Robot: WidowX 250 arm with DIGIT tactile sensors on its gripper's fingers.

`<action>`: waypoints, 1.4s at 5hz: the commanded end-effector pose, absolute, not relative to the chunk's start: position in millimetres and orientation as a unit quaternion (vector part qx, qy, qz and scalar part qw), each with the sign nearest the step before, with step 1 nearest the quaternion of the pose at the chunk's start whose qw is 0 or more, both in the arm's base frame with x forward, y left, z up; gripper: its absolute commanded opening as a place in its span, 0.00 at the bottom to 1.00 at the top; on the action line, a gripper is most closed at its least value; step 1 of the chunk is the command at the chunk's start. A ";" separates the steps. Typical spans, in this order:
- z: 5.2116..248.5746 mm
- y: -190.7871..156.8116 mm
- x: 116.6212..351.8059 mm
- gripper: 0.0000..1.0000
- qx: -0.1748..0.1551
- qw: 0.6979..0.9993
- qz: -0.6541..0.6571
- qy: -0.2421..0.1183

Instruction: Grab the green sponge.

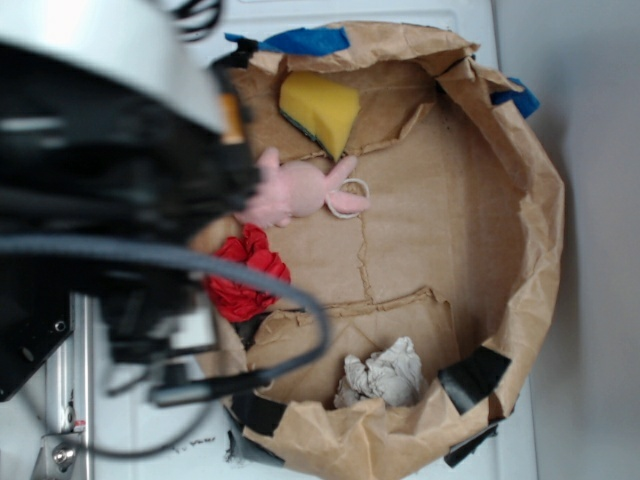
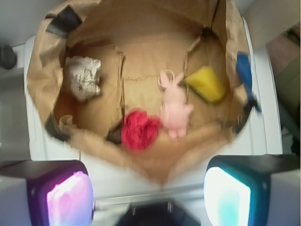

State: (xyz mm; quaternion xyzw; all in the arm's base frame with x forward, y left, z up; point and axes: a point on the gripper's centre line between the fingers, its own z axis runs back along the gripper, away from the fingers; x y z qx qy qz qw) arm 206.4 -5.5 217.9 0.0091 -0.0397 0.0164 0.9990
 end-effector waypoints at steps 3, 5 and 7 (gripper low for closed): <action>189.6 29.5 287.1 1.00 -0.062 0.964 -0.227 -0.122; 189.6 29.5 287.1 1.00 -0.062 0.964 -0.227 -0.122; 174.4 36.1 288.2 1.00 -0.055 0.943 -0.307 -0.119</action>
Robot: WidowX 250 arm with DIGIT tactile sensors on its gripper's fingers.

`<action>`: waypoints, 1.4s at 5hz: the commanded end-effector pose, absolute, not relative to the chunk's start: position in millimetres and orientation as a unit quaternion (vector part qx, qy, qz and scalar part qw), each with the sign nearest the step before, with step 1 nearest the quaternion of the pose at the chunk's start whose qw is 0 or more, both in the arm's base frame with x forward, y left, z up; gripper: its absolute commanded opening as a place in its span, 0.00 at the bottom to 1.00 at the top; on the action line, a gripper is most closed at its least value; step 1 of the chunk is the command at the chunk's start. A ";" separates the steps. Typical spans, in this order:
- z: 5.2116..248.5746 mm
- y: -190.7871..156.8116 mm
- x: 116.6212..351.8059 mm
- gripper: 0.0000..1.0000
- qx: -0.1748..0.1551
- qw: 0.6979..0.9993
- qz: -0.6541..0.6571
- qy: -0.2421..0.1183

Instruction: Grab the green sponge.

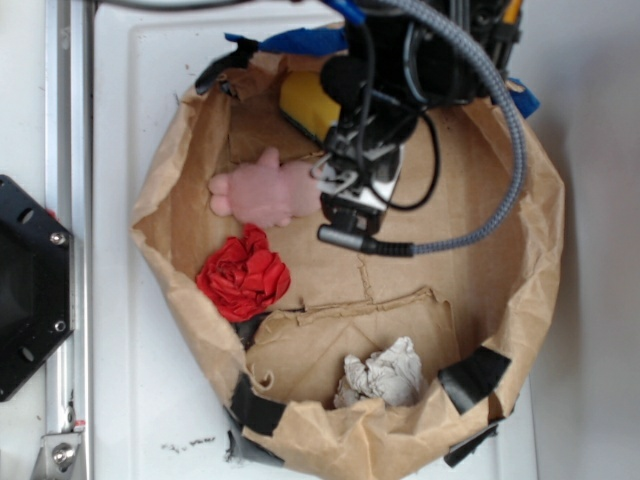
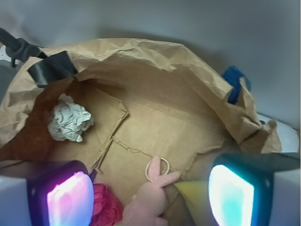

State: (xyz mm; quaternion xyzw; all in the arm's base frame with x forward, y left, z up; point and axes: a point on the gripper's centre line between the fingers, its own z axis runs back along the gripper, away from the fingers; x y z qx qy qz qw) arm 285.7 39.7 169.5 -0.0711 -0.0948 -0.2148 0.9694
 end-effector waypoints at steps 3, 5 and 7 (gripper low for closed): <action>126.7 35.6 275.4 1.00 0.010 0.878 -0.474 -0.068; 120.6 52.6 279.8 1.00 0.046 0.878 -0.474 -0.054; 134.7 62.1 269.7 1.00 0.067 0.875 -0.477 -0.050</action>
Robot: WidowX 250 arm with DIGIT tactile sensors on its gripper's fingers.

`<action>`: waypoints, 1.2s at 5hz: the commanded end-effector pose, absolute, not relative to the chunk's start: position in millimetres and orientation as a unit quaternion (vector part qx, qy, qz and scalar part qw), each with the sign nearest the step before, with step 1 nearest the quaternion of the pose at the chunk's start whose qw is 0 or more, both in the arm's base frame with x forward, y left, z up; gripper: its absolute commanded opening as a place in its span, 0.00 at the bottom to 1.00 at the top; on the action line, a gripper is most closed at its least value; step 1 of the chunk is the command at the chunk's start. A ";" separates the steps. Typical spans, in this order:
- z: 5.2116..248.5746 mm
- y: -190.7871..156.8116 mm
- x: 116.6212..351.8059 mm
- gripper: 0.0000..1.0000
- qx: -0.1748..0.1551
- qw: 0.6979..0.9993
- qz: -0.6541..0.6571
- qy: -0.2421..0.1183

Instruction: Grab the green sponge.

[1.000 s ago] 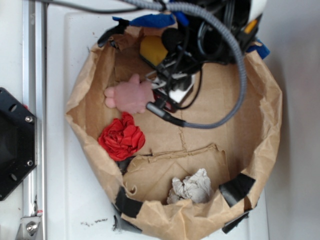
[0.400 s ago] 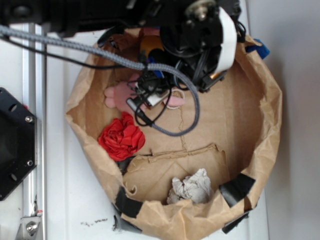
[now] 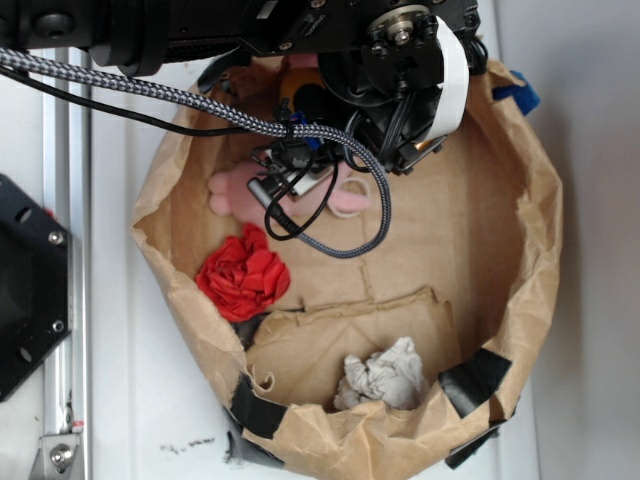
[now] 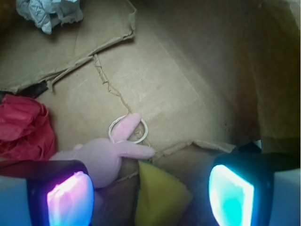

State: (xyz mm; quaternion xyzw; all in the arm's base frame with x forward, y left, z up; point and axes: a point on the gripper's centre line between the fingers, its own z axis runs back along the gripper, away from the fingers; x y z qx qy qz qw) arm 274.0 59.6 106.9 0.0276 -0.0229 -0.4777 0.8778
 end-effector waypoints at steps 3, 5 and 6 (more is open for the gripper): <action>118.6 66.7 264.4 1.00 0.124 0.861 -0.492 -0.023; 118.0 44.9 266.5 1.00 0.121 0.845 -0.519 -0.031; 114.9 40.6 271.6 1.00 0.110 0.845 -0.522 -0.029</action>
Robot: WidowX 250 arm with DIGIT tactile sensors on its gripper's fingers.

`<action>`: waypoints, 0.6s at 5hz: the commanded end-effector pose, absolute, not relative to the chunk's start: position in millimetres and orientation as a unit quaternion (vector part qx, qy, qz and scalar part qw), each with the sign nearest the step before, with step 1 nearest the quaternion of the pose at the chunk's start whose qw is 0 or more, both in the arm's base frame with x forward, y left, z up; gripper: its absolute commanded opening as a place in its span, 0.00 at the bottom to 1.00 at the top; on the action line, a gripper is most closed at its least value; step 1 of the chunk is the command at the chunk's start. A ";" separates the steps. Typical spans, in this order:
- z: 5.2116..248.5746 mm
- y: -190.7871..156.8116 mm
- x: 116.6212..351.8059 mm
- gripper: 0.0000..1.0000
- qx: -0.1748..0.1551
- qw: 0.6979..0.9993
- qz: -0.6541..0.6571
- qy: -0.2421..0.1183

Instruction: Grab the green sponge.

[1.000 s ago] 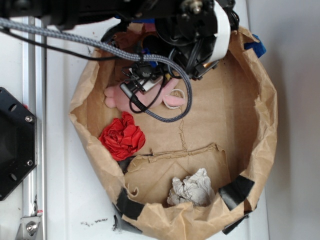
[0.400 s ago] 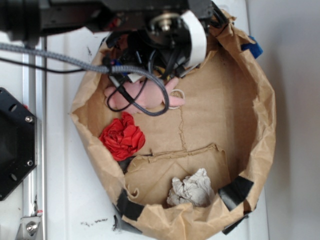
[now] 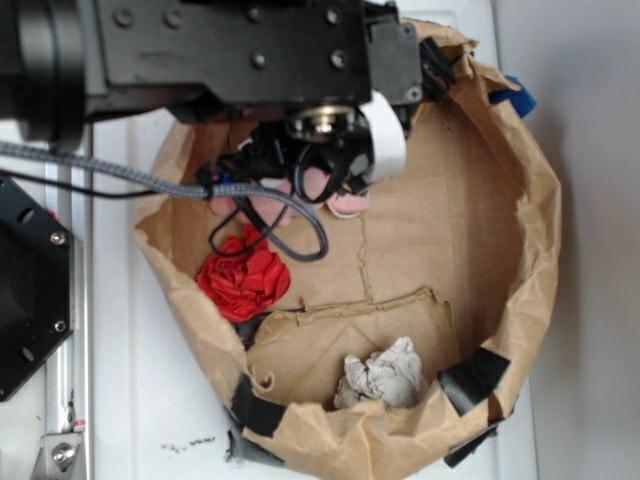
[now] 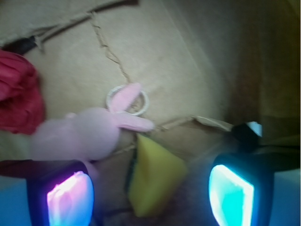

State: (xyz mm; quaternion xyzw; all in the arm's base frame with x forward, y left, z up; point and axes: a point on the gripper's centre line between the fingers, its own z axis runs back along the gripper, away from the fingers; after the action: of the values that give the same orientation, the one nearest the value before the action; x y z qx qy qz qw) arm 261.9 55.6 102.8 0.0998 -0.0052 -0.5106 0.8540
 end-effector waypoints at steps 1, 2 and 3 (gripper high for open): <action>106.4 51.0 280.7 1.00 0.119 0.854 -0.507 -0.011; 101.9 63.5 287.5 1.00 0.128 0.865 -0.485 0.002; 104.7 71.0 287.3 1.00 0.134 0.870 -0.474 0.005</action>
State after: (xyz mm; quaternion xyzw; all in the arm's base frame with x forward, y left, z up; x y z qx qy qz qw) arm 283.7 72.2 89.7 0.1142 0.0264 -0.4837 0.8674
